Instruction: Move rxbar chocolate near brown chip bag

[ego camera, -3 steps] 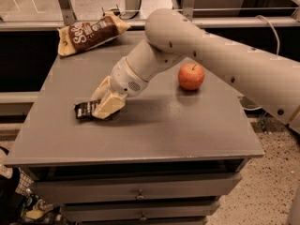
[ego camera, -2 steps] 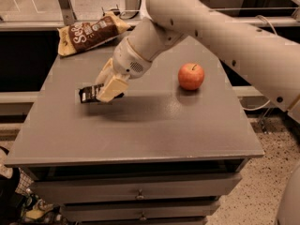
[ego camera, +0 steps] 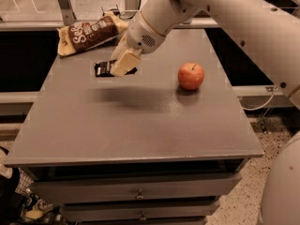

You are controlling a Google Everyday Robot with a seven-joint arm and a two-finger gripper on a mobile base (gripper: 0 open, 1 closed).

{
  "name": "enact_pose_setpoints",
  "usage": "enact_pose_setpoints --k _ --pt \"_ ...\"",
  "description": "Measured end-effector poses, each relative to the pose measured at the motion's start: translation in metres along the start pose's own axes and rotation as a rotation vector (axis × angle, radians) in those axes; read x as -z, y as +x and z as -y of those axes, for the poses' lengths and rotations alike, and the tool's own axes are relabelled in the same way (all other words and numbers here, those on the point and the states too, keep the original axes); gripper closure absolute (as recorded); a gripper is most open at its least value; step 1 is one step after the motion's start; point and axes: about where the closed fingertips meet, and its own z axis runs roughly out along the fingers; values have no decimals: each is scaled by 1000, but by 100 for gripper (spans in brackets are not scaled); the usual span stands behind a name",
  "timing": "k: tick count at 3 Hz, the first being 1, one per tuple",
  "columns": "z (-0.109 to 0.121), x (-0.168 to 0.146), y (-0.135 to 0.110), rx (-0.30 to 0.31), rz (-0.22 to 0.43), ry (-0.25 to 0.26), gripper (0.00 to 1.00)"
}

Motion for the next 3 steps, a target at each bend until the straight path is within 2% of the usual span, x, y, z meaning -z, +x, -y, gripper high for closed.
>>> enact_pose_setpoints --k 1,2,3 --pt "33 20 10 -54 12 77 100" --pt "66 39 18 -101 58 169 100" --pt "89 56 26 -130 77 259 100"
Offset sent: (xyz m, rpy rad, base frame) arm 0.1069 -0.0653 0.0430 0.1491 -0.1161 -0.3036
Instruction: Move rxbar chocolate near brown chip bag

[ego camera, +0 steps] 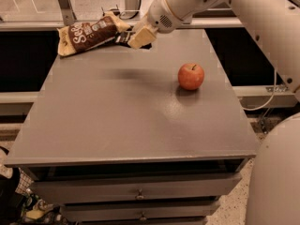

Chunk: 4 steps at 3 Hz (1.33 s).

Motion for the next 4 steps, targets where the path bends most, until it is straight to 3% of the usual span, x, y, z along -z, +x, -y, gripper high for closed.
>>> enact_pose_setpoints --k 2,3,4 --pt "39 22 14 -70 -16 252 100" --pt "43 16 14 -72 -17 239 100" --pt "69 -10 20 -84 12 207 100"
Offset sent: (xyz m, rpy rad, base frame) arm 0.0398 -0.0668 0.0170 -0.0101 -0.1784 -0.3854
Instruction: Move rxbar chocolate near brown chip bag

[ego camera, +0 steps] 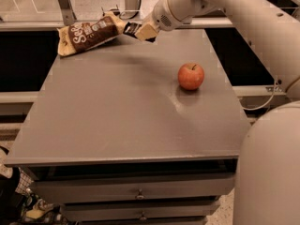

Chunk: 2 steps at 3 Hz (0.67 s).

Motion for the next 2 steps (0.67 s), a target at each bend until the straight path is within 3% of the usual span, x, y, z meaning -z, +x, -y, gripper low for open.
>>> enact_pose_setpoints --k 2 --pt "33 -31 18 -64 -36 27 100"
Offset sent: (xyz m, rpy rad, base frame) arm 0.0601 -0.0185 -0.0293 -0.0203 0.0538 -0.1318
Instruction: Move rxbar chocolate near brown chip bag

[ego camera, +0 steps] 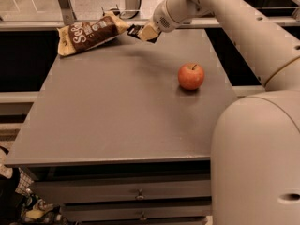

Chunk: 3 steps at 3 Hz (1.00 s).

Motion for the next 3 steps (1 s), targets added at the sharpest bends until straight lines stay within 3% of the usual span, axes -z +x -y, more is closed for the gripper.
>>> enact_pose_setpoints --k 1,2,3 --pt "13 -19 12 -46 -46 18 100" --pt "20 -32 14 -71 -47 20 98" --pt "18 -35 15 -69 -49 14 75"
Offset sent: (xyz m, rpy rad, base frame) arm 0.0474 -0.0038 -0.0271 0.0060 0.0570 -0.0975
